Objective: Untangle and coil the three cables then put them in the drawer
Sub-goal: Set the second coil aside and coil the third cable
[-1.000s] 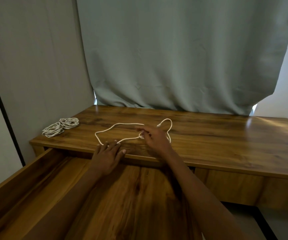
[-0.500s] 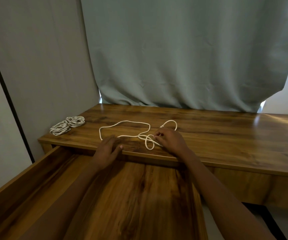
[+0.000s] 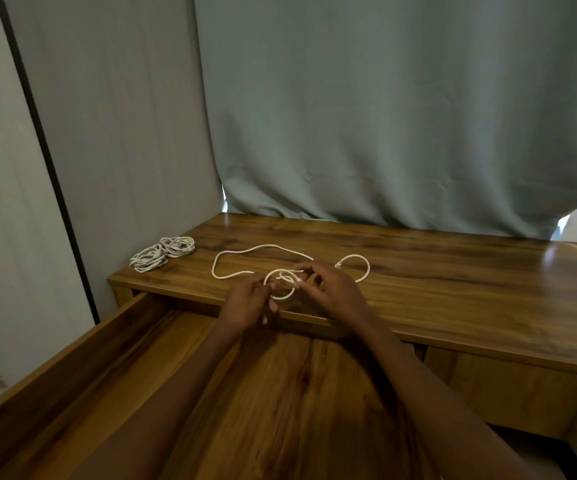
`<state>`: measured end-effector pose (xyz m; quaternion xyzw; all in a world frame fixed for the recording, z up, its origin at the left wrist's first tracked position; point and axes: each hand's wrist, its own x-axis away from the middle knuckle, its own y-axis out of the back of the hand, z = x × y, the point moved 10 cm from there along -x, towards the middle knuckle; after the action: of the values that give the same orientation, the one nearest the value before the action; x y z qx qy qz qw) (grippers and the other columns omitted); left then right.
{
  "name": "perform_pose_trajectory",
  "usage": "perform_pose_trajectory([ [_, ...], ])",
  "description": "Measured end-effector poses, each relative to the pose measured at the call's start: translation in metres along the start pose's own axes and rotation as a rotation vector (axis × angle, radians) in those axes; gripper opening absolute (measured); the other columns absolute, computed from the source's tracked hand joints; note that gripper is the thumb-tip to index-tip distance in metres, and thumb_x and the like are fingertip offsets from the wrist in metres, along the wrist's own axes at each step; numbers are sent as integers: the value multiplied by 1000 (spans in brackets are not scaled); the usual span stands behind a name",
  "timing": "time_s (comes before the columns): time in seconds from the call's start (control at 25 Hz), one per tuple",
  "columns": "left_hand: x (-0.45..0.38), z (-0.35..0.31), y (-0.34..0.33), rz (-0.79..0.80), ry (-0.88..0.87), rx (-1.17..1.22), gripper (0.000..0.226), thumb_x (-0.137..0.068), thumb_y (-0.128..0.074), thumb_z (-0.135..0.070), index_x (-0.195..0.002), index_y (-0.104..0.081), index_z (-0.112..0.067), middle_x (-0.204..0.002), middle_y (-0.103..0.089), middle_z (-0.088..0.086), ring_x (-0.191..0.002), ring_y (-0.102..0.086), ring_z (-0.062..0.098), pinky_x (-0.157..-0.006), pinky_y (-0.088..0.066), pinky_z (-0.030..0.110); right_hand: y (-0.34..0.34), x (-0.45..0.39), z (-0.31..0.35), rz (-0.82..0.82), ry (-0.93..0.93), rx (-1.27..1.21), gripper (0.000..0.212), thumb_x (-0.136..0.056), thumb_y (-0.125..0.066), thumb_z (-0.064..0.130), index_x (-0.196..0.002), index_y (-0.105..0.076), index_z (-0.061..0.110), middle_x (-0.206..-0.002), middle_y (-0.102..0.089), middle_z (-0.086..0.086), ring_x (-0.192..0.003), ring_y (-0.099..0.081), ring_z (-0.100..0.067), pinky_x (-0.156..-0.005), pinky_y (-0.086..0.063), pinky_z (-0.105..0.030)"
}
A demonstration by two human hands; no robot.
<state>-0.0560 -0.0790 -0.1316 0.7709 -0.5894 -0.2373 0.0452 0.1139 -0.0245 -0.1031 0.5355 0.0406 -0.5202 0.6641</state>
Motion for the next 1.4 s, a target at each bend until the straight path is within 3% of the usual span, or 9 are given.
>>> perform_pose_trajectory([
  [0.08, -1, 11, 13, -69, 80, 120, 18, -103, -52, -21, -107, -67, -13, -68, -71, 6, -45, -57, 18, -41, -40, 23, -9, 4, -9, 102, -52, 43, 49, -87, -71, 49, -132, -58, 36, -109, -62, 20, -86, -57, 0, -70, -45, -22],
  [0.16, -1, 21, 22, -95, 143, 189, 20, -102, -51, -18, -110, -69, -13, -67, -70, 5, -44, -55, 16, -39, -40, 23, -17, 5, -17, 147, -44, 151, 34, -92, -67, 43, -124, -65, 32, -108, -67, 15, -93, -61, -8, -71, -45, -28],
  [0.36, 5, 29, 33, -104, 307, 354, 30, -95, -43, -6, -106, -71, -6, -72, -69, 13, -45, -52, 19, -42, -44, 23, -6, -11, -17, -31, -7, 435, 24, -98, -54, 34, -111, -74, 28, -106, -74, 3, -95, -68, -23, -74, -54, -37],
  [0.48, 6, 39, 40, -122, 408, 476, 32, -95, -40, -19, -96, -70, -5, -78, -71, 16, -54, -59, 22, -49, -49, 26, 0, -25, -36, -53, -126, 565, 23, -96, -55, 30, -106, -73, 21, -110, -70, -6, -97, -66, -32, -78, -50, -40],
  [0.6, 3, 45, 51, -169, 377, 354, 32, -98, -56, -33, -87, -64, -4, -67, -68, 13, -59, -62, 25, -55, -52, 32, -5, -35, -60, -9, -321, 619, 29, -96, -54, 28, -117, -68, 13, -124, -63, -13, -110, -60, -37, -91, -48, -42],
  [0.8, -2, 32, 69, -157, 220, -53, 22, -100, -54, -28, -95, -59, -7, -72, -73, 9, -70, -69, 18, -70, -50, 33, -70, -44, 14, 172, 107, 244, 41, -97, -56, 22, -138, -61, 23, -143, -56, -1, -130, -51, -22, -104, -42, -37],
  [1.0, 0, 9, 63, 22, 113, 128, 16, -98, -39, -6, -108, -51, -11, -67, -61, 13, -66, -63, 22, -66, -49, 28, -121, -34, 40, 304, 238, 182, 50, -97, -41, 41, -145, -50, 30, -151, -51, 5, -143, -42, -20, -116, -34, -45],
  [1.24, -2, 7, 53, 63, 108, 481, 28, -91, -37, 1, -113, -45, -14, -54, -41, 8, -48, -53, 28, -61, -53, 40, -78, -34, 37, 65, 217, 128, 35, -97, -48, 26, -124, -68, 32, -117, -72, 5, -105, -62, -20, -83, -49, -37],
  [1.4, 1, 18, 45, 109, 215, 570, 40, -96, -44, -1, -132, -44, -17, -62, -48, 8, -48, -46, 20, -52, -45, 32, -46, -37, 23, 3, 88, 193, 38, -98, -48, 54, -94, -75, 28, -93, -75, 4, -86, -68, -19, -66, -46, -33],
])
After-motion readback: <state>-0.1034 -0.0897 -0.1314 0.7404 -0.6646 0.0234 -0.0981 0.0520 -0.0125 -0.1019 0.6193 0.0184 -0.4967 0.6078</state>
